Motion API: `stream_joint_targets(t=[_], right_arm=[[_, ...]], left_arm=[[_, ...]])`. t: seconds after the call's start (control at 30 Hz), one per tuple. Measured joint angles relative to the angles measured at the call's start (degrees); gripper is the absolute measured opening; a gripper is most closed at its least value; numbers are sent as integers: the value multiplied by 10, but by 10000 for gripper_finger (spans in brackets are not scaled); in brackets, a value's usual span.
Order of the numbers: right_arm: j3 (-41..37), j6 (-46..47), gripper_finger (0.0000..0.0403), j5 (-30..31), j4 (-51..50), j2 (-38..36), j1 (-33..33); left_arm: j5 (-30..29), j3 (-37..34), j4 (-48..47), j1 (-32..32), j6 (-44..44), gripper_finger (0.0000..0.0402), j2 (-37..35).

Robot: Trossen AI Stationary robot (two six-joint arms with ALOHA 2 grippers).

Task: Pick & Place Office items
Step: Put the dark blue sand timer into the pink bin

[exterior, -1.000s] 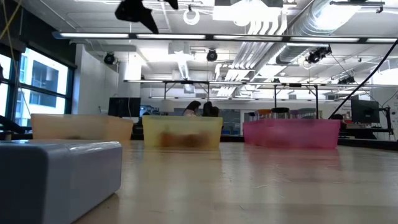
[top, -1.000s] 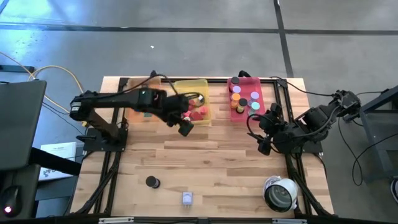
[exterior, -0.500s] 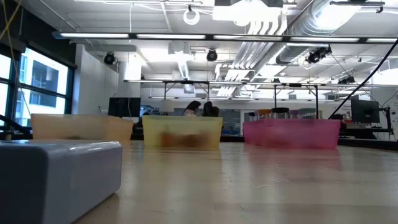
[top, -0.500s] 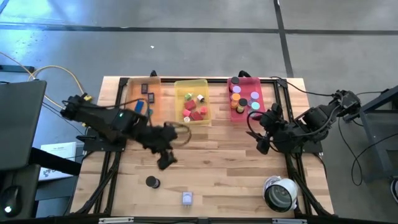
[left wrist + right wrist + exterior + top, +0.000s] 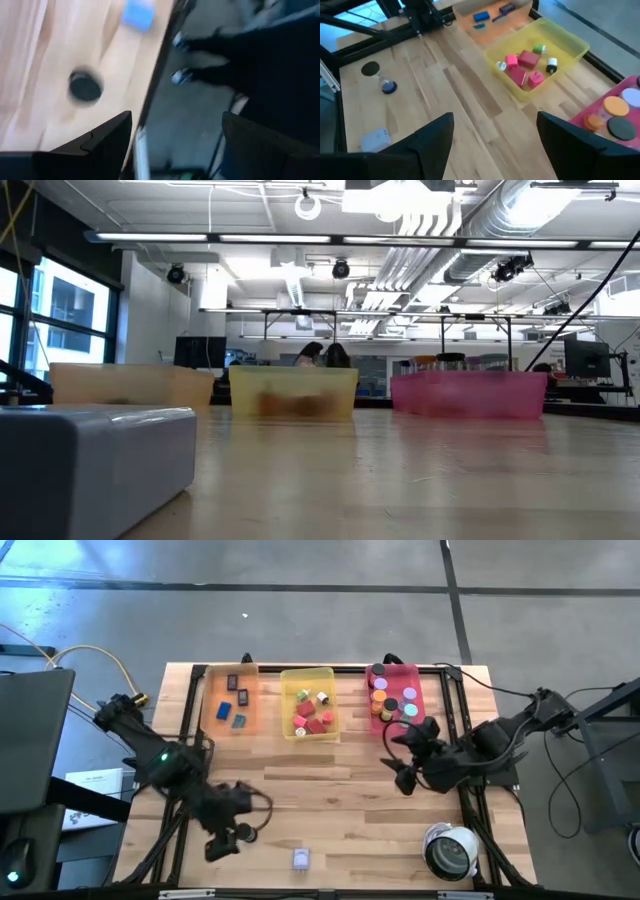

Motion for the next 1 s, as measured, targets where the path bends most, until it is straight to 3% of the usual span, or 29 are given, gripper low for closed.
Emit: stream_joint_targets(t=[0.23, 0.43, 0.7, 0.9, 1.0], right_arm=[[0, 0, 275, -20, 44, 43, -2], [0, -43, 275, 0, 157, 52, 5], [0, -54, 275, 21, 226, 52, 5], [0, -47, 275, 22, 242, 56, 5], [0, -47, 275, 26, 248, 59, 5]], left_arm=[[-53, 0, -152, -51, -110, 301, 1], [-150, 0, -177, -94, -189, 301, 7], [-190, -1, -202, -125, -225, 301, 52], [-185, -1, -220, -125, -233, 301, 94], [-174, -1, -220, -119, -315, 301, 107]])
